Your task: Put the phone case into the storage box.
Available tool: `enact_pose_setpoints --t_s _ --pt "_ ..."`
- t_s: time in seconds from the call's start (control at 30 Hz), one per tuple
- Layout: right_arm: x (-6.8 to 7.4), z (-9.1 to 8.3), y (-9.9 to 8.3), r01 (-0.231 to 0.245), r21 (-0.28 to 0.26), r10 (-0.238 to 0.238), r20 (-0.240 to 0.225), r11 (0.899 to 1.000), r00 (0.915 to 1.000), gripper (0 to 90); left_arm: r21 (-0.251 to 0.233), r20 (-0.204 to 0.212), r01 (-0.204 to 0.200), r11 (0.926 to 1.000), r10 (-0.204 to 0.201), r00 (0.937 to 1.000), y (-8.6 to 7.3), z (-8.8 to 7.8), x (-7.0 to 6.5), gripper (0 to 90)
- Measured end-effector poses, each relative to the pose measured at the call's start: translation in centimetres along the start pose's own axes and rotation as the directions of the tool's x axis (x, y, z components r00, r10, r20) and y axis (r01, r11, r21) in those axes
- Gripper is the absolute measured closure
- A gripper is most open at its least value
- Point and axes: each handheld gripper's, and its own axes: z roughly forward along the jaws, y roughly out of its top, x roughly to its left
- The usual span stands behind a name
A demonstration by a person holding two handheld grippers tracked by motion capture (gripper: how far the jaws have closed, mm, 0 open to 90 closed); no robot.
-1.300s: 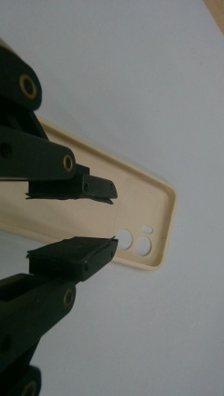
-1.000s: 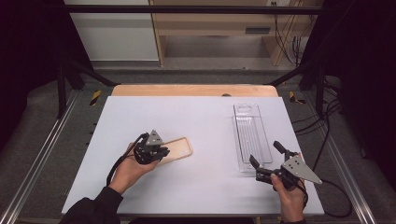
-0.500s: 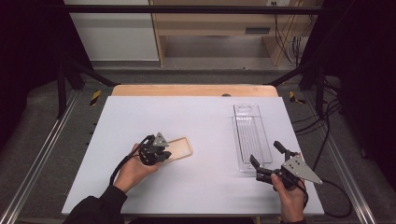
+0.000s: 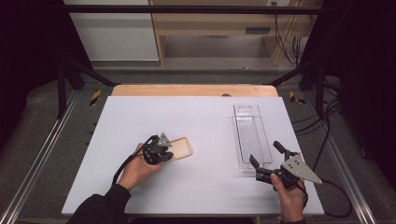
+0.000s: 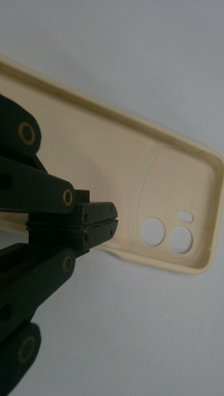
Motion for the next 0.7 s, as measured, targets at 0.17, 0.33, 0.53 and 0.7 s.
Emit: enact_pose_setpoints --t_s 0.17,0.33,0.53,0.7 --pt "0.0 -0.1 0.0 -0.007 0.001 0.007 -0.001 1.000 1.0000 2.3 0.003 0.024 -0.010 0.9999 0.010 0.9997 0.0 -0.1 -0.3 90.0" --pt "-0.1 0.0 0.0 -0.004 0.004 0.004 -0.001 1.000 1.0000 2.3 0.001 0.048 -0.029 0.9996 0.029 0.9984 -0.2 -0.3 -1.3 90.0" --pt "-0.1 0.0 0.0 -0.007 0.002 0.007 -0.001 1.000 1.0000 2.3 -0.013 0.079 -0.034 0.9993 0.035 0.9963 -0.9 -0.8 -3.1 90.0" --pt "0.0 0.0 0.0 -0.007 0.005 0.007 -0.001 1.000 1.0000 2.3 -0.032 0.106 -0.022 0.9992 0.026 0.9941 -1.8 -1.4 -4.9 90.0"
